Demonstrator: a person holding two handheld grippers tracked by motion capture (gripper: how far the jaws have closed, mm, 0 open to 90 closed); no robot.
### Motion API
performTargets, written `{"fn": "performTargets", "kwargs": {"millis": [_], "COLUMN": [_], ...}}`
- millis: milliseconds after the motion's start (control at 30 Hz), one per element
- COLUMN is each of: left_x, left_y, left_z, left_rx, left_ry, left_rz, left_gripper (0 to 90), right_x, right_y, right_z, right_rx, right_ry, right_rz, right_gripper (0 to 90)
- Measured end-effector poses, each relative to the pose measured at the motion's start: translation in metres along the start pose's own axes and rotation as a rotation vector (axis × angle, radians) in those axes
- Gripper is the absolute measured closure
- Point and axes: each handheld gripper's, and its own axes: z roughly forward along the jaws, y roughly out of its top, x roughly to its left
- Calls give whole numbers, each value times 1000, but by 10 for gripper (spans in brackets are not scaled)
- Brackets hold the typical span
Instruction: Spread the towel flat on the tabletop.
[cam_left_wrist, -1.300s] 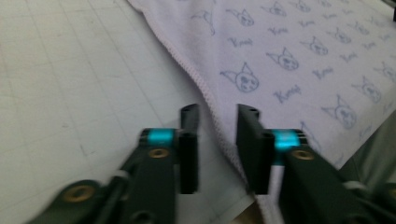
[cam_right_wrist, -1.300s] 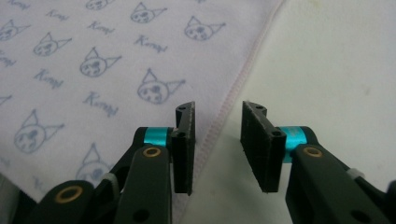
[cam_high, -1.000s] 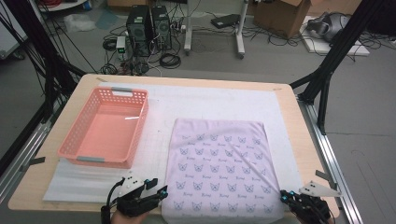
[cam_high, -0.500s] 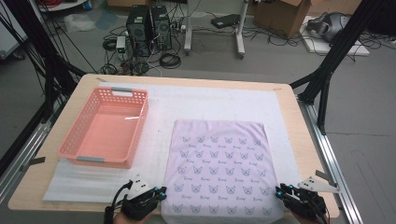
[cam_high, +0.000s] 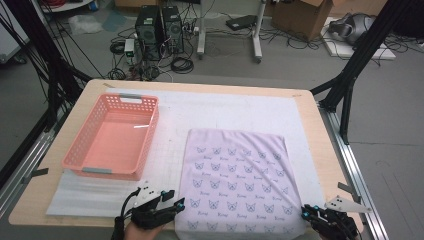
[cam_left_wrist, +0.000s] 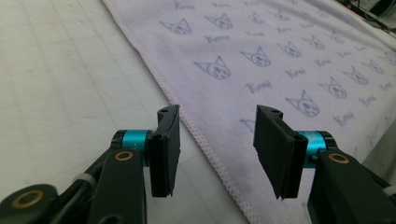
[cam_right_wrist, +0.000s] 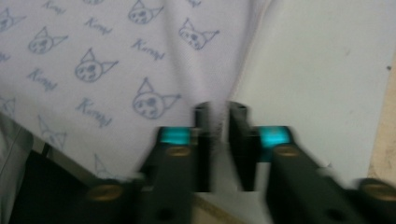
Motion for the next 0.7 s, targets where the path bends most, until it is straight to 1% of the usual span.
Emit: {"fn": "performTargets", "kwargs": {"millis": [33, 67, 100, 133, 167, 233, 333, 400, 433, 467, 500, 533, 600, 633, 700], "left_x": [-3, -6, -9, -7, -5, -5, -2, -2, -2, -1, 1, 4, 10, 13, 18], "left_y": [-1, -3, -3, -2, -1, -2, -5, -7, -8, -8, -6, -2, 6, 11, 20], "left_z": [4, 5, 5, 3, 2, -3, -12, -17, -17, -17, -15, -13, -8, -5, 2], "left_rx": [7, 2, 4, 18, 28, 43, 58, 63, 59, 51, 39, 18, -33, -52, -75], "left_ry": [4, 37, 77, 77, 65, 73, 67, 62, 56, 49, 46, 40, 37, 34, 35], "left_rz": [13, 41, 69, 67, 44, 60, 52, 64, 68, 71, 70, 66, 60, 62, 99], "left_gripper": [533, 561, 652, 792, 873, 881, 881, 878, 867, 809, 705, 624, 514, 487, 453], "right_x": [-1, -2, -4, -5, -7, -10, -15, -18, -20, -22, -25, -27, -32, -35, -40], "right_y": [1, 3, 4, 6, 8, 10, 14, 19, 21, 24, 27, 30, 35, 38, 45], "right_z": [1, 1, 2, 3, 5, 8, 11, 12, 14, 16, 18, 21, 29, 33, 42], "right_rx": [-12, -29, -36, -47, -52, -56, -67, -82, -94, -100, -104, -107, -105, -101, -92], "right_ry": [6, 1, -4, -6, -10, -11, -15, -23, -27, -25, -33, -40, -42, -49, -50], "right_rz": [7, 13, 21, 33, 45, 58, 64, 79, 86, 93, 94, 99, 107, 107, 115], "right_gripper": [667, 644, 644, 640, 635, 635, 632, 632, 632, 631, 631, 631, 637, 649, 675]}}
